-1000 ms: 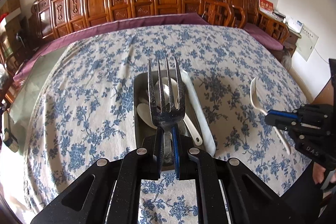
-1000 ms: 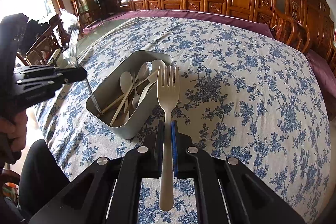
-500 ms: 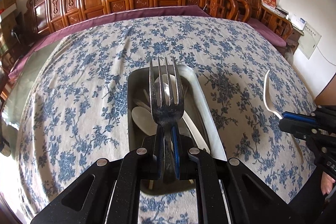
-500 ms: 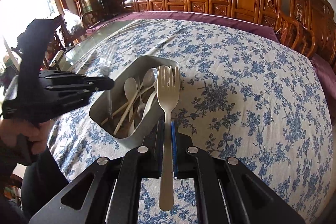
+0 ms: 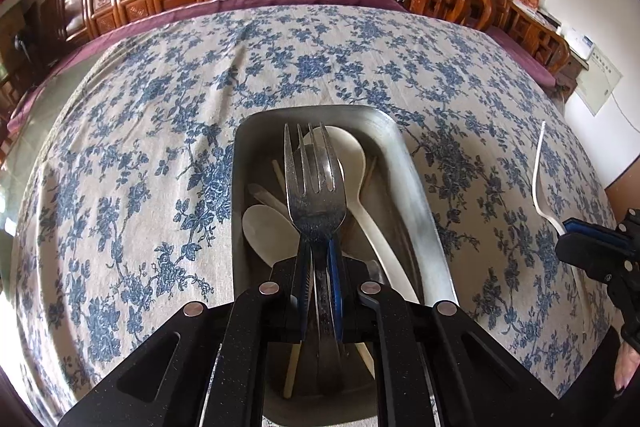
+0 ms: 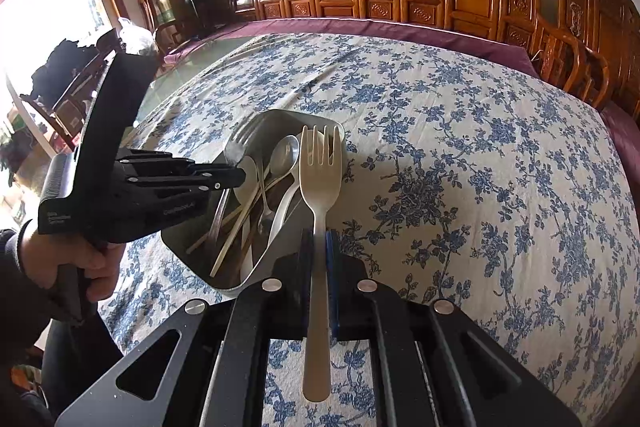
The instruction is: Organize utensils
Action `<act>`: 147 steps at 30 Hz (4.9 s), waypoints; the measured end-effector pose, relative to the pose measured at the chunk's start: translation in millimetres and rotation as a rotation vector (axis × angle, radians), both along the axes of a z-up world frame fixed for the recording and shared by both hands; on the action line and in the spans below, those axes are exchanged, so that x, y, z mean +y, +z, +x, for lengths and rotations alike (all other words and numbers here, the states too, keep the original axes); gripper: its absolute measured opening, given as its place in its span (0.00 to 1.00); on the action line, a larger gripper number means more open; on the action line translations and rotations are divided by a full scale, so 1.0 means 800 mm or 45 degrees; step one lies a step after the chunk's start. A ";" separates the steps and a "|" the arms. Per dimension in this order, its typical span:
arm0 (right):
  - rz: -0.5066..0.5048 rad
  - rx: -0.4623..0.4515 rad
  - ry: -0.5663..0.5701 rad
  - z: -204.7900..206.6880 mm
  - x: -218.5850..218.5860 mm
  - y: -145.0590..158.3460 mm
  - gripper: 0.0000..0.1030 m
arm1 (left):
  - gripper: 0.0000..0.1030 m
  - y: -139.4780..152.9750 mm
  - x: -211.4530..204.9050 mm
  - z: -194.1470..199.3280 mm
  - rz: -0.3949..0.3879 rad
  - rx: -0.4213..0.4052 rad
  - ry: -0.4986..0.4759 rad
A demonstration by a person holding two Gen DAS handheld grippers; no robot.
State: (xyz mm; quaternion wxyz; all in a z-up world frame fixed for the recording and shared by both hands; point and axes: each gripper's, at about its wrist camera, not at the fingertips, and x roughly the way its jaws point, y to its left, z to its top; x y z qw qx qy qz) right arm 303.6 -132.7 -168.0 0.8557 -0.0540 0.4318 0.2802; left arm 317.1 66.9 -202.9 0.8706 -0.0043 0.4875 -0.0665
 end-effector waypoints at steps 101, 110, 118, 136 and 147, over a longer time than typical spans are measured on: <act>0.077 -0.415 -0.453 -0.234 -0.147 0.153 0.98 | 0.92 0.217 -0.069 -0.278 0.052 -0.457 0.105; 0.126 -0.564 -0.465 -0.266 -0.158 0.218 0.97 | 0.93 0.276 -0.094 -0.313 0.053 -0.582 0.078; 0.143 -0.661 -0.470 -0.291 -0.163 0.259 0.97 | 0.93 0.310 -0.090 -0.342 0.038 -0.673 0.111; 0.150 -0.686 -0.486 -0.305 -0.165 0.271 0.97 | 0.93 0.320 -0.084 -0.357 0.030 -0.709 0.130; 0.148 -0.687 -0.485 -0.304 -0.162 0.270 0.97 | 0.93 0.322 -0.084 -0.360 0.025 -0.712 0.123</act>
